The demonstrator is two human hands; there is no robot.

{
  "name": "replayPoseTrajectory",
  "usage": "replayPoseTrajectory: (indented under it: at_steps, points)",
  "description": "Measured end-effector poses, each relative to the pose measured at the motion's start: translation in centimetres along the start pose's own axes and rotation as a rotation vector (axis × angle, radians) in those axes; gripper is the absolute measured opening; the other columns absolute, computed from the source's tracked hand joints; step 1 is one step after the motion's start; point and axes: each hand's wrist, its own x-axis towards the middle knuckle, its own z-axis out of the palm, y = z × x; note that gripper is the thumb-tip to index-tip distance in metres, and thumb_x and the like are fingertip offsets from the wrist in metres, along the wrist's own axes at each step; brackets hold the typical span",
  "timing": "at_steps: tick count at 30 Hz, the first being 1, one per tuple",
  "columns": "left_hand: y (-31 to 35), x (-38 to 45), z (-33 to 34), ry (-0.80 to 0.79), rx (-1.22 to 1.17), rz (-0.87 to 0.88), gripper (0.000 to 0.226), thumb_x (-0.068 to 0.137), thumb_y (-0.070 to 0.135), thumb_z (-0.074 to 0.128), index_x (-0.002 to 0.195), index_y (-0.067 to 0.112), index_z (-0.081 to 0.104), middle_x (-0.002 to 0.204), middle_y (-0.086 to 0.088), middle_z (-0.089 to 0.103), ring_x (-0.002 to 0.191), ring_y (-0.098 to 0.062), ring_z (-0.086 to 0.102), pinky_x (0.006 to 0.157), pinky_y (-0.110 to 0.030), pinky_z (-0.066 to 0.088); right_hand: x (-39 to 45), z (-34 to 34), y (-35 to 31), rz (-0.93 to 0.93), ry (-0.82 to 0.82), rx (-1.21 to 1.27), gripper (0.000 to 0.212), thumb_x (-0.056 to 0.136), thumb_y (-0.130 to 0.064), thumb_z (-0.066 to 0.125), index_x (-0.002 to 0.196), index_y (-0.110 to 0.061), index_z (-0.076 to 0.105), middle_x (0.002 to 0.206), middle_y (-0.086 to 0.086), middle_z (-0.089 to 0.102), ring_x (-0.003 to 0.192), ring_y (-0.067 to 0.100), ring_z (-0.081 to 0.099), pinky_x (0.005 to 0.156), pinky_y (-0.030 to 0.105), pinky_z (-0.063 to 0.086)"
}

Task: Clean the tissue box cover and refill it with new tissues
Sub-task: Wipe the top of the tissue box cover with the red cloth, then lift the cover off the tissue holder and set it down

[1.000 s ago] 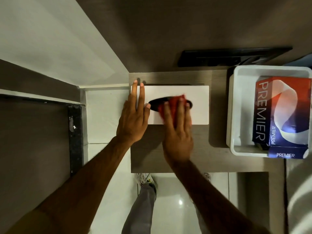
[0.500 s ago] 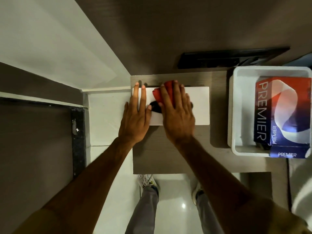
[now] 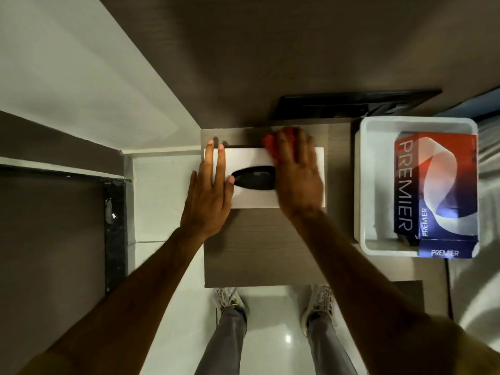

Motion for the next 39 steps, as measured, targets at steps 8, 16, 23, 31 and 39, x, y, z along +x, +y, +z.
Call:
replayPoseTrajectory:
  at_steps: [8, 16, 23, 31, 39]
  points:
    - [0.0, -0.1, 0.2, 0.001, 0.033, 0.024, 0.063, 0.108, 0.043, 0.024, 0.163, 0.019, 0.006, 0.173, -0.008, 0.002, 0.157, -0.031, 0.022, 0.116, -0.057, 0.041, -0.6, -0.8, -2.4, 0.006, -0.160, 0.066, 0.091, 0.097, -0.027, 0.067, 0.166, -0.033, 0.009, 0.175, 0.005, -0.003, 0.161, 0.034, -0.006, 0.124, 0.059, 0.030]
    - [2.7, -0.4, 0.2, 0.071, 0.158, -0.157, 0.065, 0.107, 0.041, 0.033, 0.163, 0.017, 0.010, 0.172, -0.016, 0.009, 0.156, -0.041, 0.022, 0.124, -0.063, 0.022, -7.2, -7.6, 8.0, 0.139, 0.223, 0.436, 0.047, 0.105, -0.028, 0.055, 0.147, -0.027, 0.035, 0.142, 0.007, 0.057, 0.123, 0.027, 0.062, 0.098, 0.048, 0.055]
    - [5.0, 0.3, 1.0, 0.155, -0.303, -0.737, 0.087, 0.094, 0.046, 0.063, 0.160, 0.015, 0.016, 0.158, -0.021, 0.039, 0.141, -0.047, 0.045, 0.111, -0.060, 0.045, -9.6, -6.5, 16.3, 0.272, 0.172, 0.298, 0.045, 0.104, -0.019, 0.057, 0.145, -0.009, 0.040, 0.143, 0.012, 0.058, 0.127, 0.038, 0.060, 0.096, 0.050, 0.055]
    - [4.9, 1.1, 0.5, 0.141, -0.286, -0.853, 0.080, 0.087, 0.048, 0.072, 0.147, 0.010, 0.036, 0.146, -0.020, 0.051, 0.133, -0.041, 0.052, 0.105, -0.051, 0.050, -9.2, -4.3, 17.0, 0.303, 0.026, 0.083, 0.042, 0.109, -0.030, 0.043, 0.143, -0.006, 0.049, 0.168, 0.016, 0.029, 0.150, 0.039, 0.037, 0.114, 0.053, 0.045]
    - [5.1, 1.6, -0.4, 0.086, -0.308, -0.887, 0.081, 0.085, 0.050, 0.073, 0.145, 0.007, 0.040, 0.144, -0.020, 0.051, 0.131, -0.039, 0.053, 0.103, -0.048, 0.052, -7.9, -6.7, 10.2, 0.009, 0.173, 0.215, 0.040, 0.103, -0.039, 0.054, 0.133, -0.012, 0.057, 0.128, 0.014, 0.061, 0.115, 0.033, 0.060, 0.083, 0.038, 0.052]
